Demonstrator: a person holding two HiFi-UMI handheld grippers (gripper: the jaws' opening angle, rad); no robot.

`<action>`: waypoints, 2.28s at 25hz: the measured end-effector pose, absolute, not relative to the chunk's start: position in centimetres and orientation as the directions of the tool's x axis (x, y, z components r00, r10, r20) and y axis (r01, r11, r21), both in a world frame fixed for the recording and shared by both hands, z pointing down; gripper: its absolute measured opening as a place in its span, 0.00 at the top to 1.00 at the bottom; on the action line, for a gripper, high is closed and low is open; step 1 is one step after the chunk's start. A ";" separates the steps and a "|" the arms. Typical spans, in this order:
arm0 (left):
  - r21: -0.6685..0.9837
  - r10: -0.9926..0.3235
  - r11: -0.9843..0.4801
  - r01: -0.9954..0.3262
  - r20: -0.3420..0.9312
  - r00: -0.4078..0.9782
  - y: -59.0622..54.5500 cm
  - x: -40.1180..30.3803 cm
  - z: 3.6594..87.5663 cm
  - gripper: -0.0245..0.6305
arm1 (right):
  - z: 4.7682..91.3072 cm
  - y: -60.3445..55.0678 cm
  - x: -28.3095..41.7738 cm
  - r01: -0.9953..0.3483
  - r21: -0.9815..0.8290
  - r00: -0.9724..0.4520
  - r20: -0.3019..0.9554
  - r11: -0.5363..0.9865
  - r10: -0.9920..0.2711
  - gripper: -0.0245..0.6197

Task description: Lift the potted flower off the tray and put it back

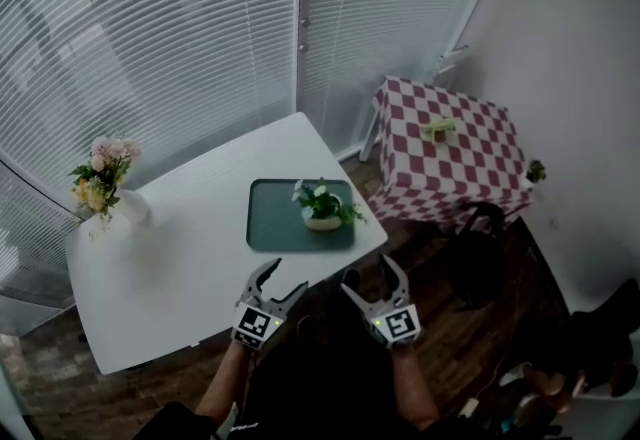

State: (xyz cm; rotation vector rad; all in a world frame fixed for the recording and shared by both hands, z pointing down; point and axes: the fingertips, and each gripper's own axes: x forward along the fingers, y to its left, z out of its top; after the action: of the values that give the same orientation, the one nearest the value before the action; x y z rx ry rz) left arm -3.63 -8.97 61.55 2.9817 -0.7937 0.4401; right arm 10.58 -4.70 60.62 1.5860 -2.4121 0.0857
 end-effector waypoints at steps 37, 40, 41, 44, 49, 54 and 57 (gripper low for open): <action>-0.042 -0.607 -0.794 -0.607 0.120 0.786 -4.0 -3.0 55.0 0.80 | 54.4 -1.0 9.6 -0.867 0.186 -0.456 0.082 0.463 -0.886 0.40; -0.045 -0.626 -0.779 -0.625 0.098 0.774 -4.0 -3.3 54.3 0.93 | 53.9 -0.7 10.5 -0.878 0.239 -0.415 0.053 0.415 -0.908 0.90; -0.055 -0.630 -0.776 -0.628 0.089 0.771 -3.9 -3.4 54.1 0.94 | 53.8 -0.6 10.7 -0.888 0.215 -0.407 0.046 0.407 -0.912 0.94; -0.110 -0.650 -0.758 -0.642 0.065 0.757 -3.6 -3.6 53.4 0.95 | 53.3 -0.4 11.2 -0.913 0.126 -0.389 0.013 0.387 -0.921 0.95; -0.124 -0.653 -0.755 -0.644 0.058 0.755 -3.1 -3.7 52.9 0.95 | 52.0 -0.5 11.6 -0.919 0.118 -0.382 -0.045 0.375 -0.923 0.96; -0.118 -0.651 -0.758 -0.642 0.066 0.756 -2.9 -3.6 53.2 0.95 | 52.0 -0.5 11.8 -0.921 0.099 -0.381 -0.025 0.377 -0.924 0.96; -0.092 -0.663 -0.748 -0.657 0.081 0.744 -3.2 -3.9 53.6 0.95 | 52.0 -0.4 11.2 -0.910 0.156 -0.389 -0.001 0.384 -0.921 0.96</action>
State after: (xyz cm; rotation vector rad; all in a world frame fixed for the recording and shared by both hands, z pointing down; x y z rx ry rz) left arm -3.90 -3.18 53.62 2.9867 -1.1321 0.1732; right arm 11.25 -0.43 52.03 1.6854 -2.5418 -0.1998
